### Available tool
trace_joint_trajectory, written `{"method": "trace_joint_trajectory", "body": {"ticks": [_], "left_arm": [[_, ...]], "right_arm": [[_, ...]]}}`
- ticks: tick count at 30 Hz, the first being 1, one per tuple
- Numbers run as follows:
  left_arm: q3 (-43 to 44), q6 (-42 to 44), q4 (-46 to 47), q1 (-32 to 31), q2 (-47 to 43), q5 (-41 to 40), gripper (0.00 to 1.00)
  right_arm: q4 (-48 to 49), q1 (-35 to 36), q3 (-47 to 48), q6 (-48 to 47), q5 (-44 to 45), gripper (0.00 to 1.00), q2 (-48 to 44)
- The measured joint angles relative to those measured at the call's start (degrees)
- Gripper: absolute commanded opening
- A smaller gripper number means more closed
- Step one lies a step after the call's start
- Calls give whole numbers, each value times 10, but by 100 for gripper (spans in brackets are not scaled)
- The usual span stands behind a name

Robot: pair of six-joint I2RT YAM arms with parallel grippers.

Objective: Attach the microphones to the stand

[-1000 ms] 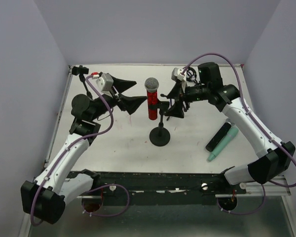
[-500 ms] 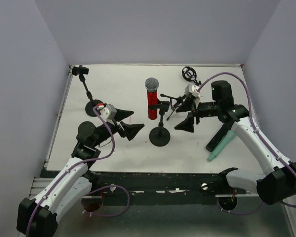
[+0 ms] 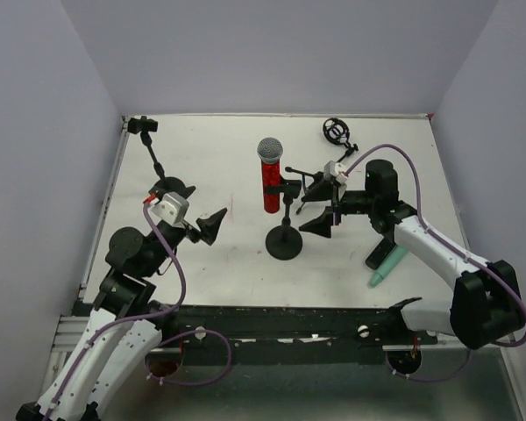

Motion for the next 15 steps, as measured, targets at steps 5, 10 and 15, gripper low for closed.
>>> {"method": "trace_joint_trajectory", "body": {"ticks": [5,10,15], "left_arm": [[-26,40,-69,0,-17,-72,98],[-38,57,-103,0,-32,-109,98],[-38,65,-103,0,-43,-127,98]], "right_arm": [[137,1,0,70,9,91,50],[274,7,0,161,7,85,73],[328,29,-3,192,-2,80,82]]}}
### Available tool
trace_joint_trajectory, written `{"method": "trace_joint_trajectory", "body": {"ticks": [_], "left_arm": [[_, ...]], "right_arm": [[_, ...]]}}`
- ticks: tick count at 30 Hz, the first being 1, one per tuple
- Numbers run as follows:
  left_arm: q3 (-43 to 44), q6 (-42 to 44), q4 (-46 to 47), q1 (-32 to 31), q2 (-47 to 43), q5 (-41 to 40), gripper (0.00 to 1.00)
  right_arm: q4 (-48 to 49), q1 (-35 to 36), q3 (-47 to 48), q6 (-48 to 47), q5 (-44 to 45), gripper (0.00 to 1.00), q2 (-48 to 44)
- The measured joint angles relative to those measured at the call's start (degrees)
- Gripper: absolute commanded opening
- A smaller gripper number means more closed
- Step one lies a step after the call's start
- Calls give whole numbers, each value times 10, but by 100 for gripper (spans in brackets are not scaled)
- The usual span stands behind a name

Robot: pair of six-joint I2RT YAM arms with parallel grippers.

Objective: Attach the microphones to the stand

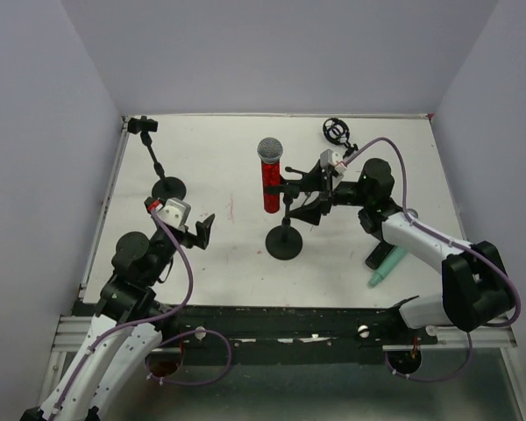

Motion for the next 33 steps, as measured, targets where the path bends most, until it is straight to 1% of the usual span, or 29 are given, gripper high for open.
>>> {"method": "trace_joint_trajectory", "body": {"ticks": [6,9,16,19,22,24,27,29,33], "left_arm": [[0,4,0,0,-6,-5,98],[0,5,0,0,-6,-5,98],[0,7,0,0,-6,-5,98],[0,8,0,0,-6,-5,98],[0,8,1,0,-10,-5,98],[0,8,1,0,-12,-5,99],[0,8,1,0,-13,-4,99],[0,8,1,0,-13,-4,99],[0,8,1,0,-14,-3,99]], "right_arm": [[29,6,0,32,-9,65,3],[33,7,0,43,-14,63,3],[38,9,12,62,-16,62,11],[38,12,21,67,-15,57,18],[38,14,31,70,-15,47,24],[36,15,36,70,-16,38,26],[28,16,42,64,-18,21,26],[20,16,47,51,-18,12,26],[0,15,57,41,-19,3,26]]}}
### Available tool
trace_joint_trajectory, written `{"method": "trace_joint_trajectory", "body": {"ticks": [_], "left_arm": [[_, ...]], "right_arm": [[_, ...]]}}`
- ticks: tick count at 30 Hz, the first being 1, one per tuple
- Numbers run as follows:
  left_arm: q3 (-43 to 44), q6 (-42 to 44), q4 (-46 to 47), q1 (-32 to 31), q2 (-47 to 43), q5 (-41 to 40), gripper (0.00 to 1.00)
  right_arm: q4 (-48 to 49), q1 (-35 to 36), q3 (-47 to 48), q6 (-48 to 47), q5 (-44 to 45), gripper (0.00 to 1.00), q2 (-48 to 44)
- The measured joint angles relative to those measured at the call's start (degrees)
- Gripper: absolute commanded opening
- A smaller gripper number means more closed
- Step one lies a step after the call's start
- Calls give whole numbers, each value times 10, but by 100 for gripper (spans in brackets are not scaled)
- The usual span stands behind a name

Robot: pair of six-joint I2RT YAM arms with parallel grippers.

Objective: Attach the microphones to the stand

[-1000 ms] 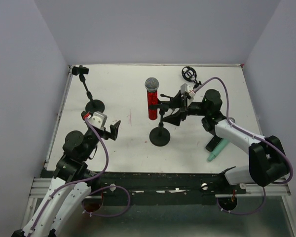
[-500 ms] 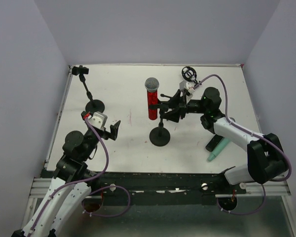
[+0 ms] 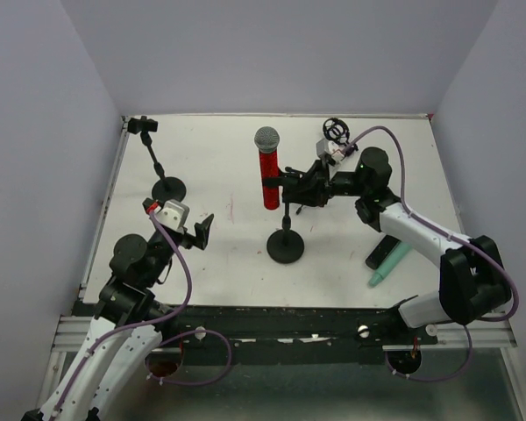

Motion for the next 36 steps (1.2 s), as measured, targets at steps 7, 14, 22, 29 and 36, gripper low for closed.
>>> {"method": "trace_joint_trajectory", "body": {"ticks": [7,14,22,29,36], "left_arm": [[0,0,0,0,-6,1,99],[-1,0,0,0,-14,1,98],[-2,0,0,0,-21,4,98],[-2,0,0,0,-33,14,98],[-2,0,0,0,-50,18,98]], "right_arm": [[-134,0,75,-10,-11,1,2],[-330,0,213,-85,-10,1,1],[-491,-50,290,-99,-25,1,-35],[-563,-163,395,-111,-5,2,-33],[-559,-255,468,-144,71,2,30]]}}
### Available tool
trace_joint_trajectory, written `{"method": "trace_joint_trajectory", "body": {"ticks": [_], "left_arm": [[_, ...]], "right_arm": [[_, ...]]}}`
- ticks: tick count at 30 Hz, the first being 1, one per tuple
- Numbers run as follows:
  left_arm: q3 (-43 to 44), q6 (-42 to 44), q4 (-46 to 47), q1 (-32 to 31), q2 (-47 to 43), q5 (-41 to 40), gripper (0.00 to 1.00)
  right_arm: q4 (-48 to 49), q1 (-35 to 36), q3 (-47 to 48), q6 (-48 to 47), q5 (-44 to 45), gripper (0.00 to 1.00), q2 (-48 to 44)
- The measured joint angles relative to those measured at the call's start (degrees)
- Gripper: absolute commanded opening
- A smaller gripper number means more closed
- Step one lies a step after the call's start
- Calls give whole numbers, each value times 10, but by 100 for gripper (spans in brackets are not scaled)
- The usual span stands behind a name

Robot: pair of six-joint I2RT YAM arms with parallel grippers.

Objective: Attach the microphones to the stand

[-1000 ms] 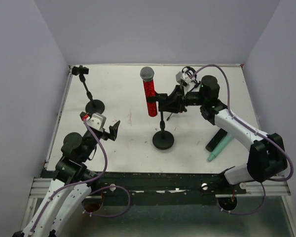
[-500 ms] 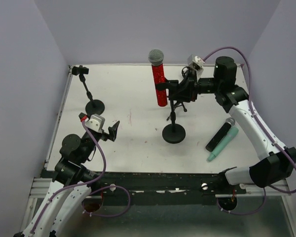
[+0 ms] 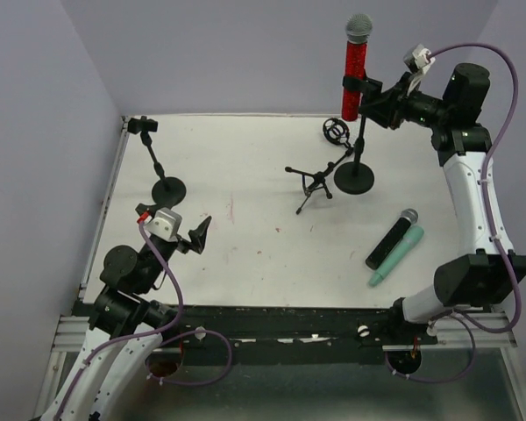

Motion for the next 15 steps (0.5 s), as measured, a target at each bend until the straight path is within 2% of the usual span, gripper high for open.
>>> {"method": "trace_joint_trajectory", "body": {"ticks": [8,15], "left_arm": [[0,3,0,0,-7,7,99],[0,5,0,0,-3,12,98]], "right_arm": [[104,-92,-2,5,103,2,123],[214,-120,-30,10,178,2,180]]}}
